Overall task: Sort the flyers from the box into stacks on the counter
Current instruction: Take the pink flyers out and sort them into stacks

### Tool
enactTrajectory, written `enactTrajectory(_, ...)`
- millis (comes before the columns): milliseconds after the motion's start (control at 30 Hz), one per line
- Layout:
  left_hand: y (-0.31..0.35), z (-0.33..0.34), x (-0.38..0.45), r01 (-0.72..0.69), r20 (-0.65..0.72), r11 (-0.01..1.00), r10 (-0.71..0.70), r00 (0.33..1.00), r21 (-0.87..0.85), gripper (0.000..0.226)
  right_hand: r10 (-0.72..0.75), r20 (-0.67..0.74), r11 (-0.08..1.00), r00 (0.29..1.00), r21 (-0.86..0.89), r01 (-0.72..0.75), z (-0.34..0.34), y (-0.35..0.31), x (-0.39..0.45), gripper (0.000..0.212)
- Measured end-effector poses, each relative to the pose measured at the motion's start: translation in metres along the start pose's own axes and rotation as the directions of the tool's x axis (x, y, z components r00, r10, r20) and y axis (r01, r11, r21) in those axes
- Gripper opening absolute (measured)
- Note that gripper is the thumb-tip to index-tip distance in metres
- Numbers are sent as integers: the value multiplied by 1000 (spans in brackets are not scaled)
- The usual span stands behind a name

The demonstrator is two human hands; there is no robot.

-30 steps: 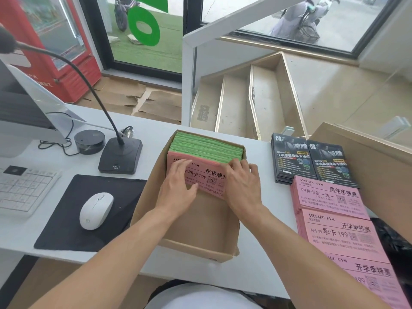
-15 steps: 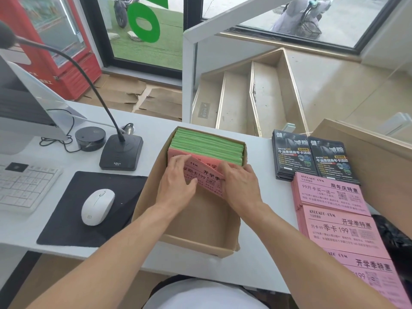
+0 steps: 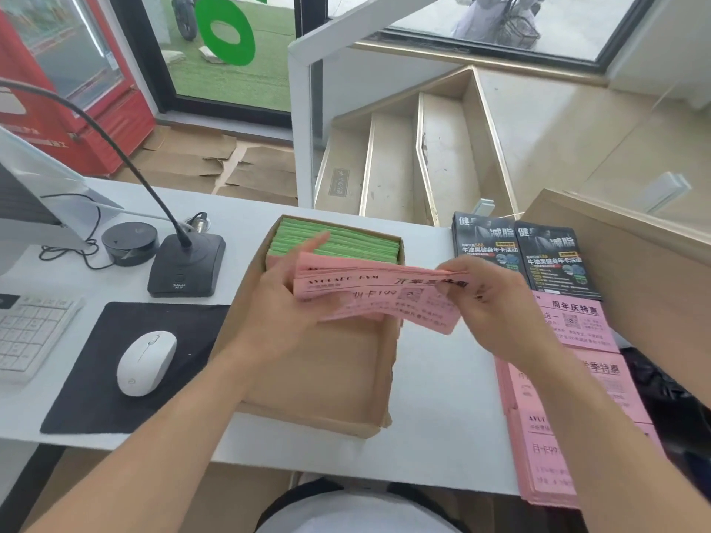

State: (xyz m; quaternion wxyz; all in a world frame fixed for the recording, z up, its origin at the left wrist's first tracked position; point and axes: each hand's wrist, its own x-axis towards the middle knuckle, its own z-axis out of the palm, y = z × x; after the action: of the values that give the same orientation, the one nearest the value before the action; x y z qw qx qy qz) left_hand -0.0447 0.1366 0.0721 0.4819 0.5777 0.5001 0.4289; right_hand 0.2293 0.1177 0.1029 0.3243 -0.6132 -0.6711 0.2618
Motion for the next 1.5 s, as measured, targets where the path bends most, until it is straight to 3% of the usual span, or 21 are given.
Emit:
enactTrajectory(67, 13, 25, -6, 29, 161, 999, -34, 986, 34, 36, 78, 60, 996, 995, -42, -76, -28, 15, -7, 26)
enactTrajectory(167, 15, 81, -20, -13, 237, 998, 26, 971, -58, 25, 160, 1, 986, 987, -51, -160, -57, 42, -23, 25)
enactTrajectory(267, -2, 142, -31, -116, 57, 993, 115, 992, 15, 20, 226, -86, 974, 970, -15, -228, -71, 71, -37, 27)
enactTrajectory(433, -41, 205, -58, 56, -16, 996, -58, 998, -69, 18, 269, -28, 958, 963, -97, -271, -56, 121, -44, 27)
enactTrajectory(533, -63, 213, -66, 124, -143, 989, -135, 981, -80, 16, 256, 12, 962, 967, -100, -254, -37, 137, -43, 24)
enactTrajectory(667, -77, 213, -77, 96, -318, 995, -101, 943, -31, 22, 155, 50, 984, 987, -93, -150, -24, 138, -41, 21)
enactTrajectory(867, -94, 211, -92, 224, -372, 974, -217, 903, -24, 23, 117, 209, 988, 971, -121, -93, -16, 150, -47, 21)
enactTrajectory(1033, -89, 216, -99, 249, -402, 967, -246, 882, -46, 19, 219, 141, 973, 966, 48, -227, -19, 157, -50, 25)
enactTrajectory(1133, -72, 221, -96, 231, -442, 969, -243, 863, -83, 25, 288, 103, 912, 952, 273, -306, -26, 152, -49, 23)
enactTrajectory(1267, -37, 235, -82, 160, -383, 972, -216, 898, -173, 23, 338, 19, 816, 941, 493, -302, -59, 149, -52, 21)
enactTrajectory(1433, -7, 244, -49, 88, -365, 995, -101, 925, -52, 16, 480, 262, 534, 837, 670, -516, -68, 169, -56, 22)
enactTrajectory(1500, 1, 244, -43, 44, -357, 999, -33, 934, 21, 16, 511, 294, 464, 808, 697, -547, -61, 175, -56, 17)
